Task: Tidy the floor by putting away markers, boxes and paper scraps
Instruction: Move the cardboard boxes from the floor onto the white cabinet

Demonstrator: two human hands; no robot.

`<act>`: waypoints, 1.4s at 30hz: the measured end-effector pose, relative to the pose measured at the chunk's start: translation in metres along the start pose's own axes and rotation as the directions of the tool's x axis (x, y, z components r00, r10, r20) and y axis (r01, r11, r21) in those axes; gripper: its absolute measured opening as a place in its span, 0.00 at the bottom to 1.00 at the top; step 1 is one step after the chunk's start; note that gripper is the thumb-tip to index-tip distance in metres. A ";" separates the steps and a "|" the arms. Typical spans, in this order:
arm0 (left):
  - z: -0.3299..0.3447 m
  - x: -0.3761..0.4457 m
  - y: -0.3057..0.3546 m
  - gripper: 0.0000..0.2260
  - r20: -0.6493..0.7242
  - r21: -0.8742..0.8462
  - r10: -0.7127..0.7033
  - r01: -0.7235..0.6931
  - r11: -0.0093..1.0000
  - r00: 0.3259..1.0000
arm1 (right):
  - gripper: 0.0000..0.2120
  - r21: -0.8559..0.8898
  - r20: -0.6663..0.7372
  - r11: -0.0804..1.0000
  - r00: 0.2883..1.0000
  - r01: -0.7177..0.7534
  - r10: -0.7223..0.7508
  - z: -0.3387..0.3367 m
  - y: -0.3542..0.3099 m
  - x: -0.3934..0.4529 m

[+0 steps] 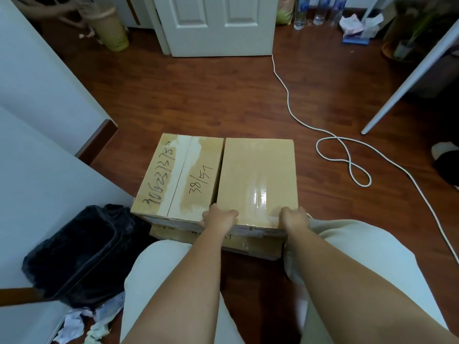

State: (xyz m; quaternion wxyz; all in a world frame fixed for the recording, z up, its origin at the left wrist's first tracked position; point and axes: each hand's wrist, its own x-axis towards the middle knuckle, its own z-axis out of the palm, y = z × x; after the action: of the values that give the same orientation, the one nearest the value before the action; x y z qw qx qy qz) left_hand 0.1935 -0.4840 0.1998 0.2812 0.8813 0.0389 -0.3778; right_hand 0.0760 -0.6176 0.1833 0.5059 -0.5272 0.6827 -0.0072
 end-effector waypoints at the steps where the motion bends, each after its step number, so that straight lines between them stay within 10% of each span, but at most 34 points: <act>1: 0.000 0.001 -0.001 0.35 0.021 -0.038 -0.017 0.018 0.999 1.000 | 0.27 -0.011 -0.005 1.000 1.000 -0.012 0.012 -0.001 0.001 0.000; 13: -0.003 -0.006 0.002 0.32 0.031 -0.291 0.135 -0.120 0.949 0.990 | 0.47 -0.040 -0.014 0.997 0.998 0.064 -0.064 -0.029 -0.005 -0.003; 25: -0.065 -0.100 0.015 0.32 -0.214 -0.331 0.462 -0.508 0.795 0.861 | 0.35 0.448 -0.102 0.829 0.940 0.335 -0.324 -0.066 -0.016 -0.097; 42: -0.257 -0.277 -0.133 0.44 -0.672 -0.362 0.462 -0.801 0.478 0.579 | 0.37 0.514 -0.031 0.498 0.595 0.699 -0.803 -0.043 -0.022 -0.379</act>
State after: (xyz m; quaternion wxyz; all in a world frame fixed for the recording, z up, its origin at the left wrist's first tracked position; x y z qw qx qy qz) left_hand 0.1246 -0.1976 0.4714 0.6637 0.7394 -0.1082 0.0320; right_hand 0.0358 -0.3750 0.4751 0.6332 -0.6281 0.3003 -0.3382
